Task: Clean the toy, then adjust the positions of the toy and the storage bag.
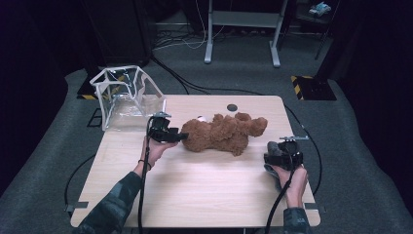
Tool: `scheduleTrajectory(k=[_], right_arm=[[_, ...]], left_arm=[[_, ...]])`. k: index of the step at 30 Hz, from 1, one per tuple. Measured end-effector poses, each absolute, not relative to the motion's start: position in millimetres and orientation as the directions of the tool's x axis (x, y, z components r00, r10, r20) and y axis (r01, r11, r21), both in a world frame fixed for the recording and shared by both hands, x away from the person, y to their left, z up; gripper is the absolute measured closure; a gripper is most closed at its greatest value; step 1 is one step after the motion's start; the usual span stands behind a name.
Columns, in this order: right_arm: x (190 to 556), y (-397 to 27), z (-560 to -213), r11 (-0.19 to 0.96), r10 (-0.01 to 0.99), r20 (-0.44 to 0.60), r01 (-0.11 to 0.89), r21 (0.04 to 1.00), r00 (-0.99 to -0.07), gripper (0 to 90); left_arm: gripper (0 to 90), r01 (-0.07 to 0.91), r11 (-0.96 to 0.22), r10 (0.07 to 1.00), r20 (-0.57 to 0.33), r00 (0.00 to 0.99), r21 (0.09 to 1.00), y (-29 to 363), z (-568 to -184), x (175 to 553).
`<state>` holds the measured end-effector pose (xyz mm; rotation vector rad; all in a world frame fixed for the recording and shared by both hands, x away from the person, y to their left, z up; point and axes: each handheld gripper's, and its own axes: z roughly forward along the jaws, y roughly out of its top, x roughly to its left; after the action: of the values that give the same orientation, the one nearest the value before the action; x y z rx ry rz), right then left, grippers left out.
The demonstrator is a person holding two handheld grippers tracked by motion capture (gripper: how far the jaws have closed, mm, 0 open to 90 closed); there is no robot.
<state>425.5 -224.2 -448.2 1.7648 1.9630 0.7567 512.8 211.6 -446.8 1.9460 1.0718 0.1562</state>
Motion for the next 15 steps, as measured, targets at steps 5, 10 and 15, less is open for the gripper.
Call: scheduleTrajectory(k=[5,10,15], right_arm=[[422.2,-219.5,-428.8,0.089,0.979,0.082,0.748,0.658,-0.189,8.3],[424.1,-215.7,-420.1,0.123,0.968,0.082,0.736,0.666,-0.236,4.2],[429.2,-215.1,-419.7,0.12,0.961,0.105,0.733,0.67,-0.254,1.2]], left_arm=[[28.7,0.598,-0.233,0.735,-0.264,0.625,0.767,211.7,-441.5,508.0],[24.2,0.59,-0.242,0.738,-0.248,0.627,0.77,211.4,-437.8,506.3],[19.3,0.594,-0.233,0.744,-0.252,0.618,0.77,209.4,-435.0,506.2]])
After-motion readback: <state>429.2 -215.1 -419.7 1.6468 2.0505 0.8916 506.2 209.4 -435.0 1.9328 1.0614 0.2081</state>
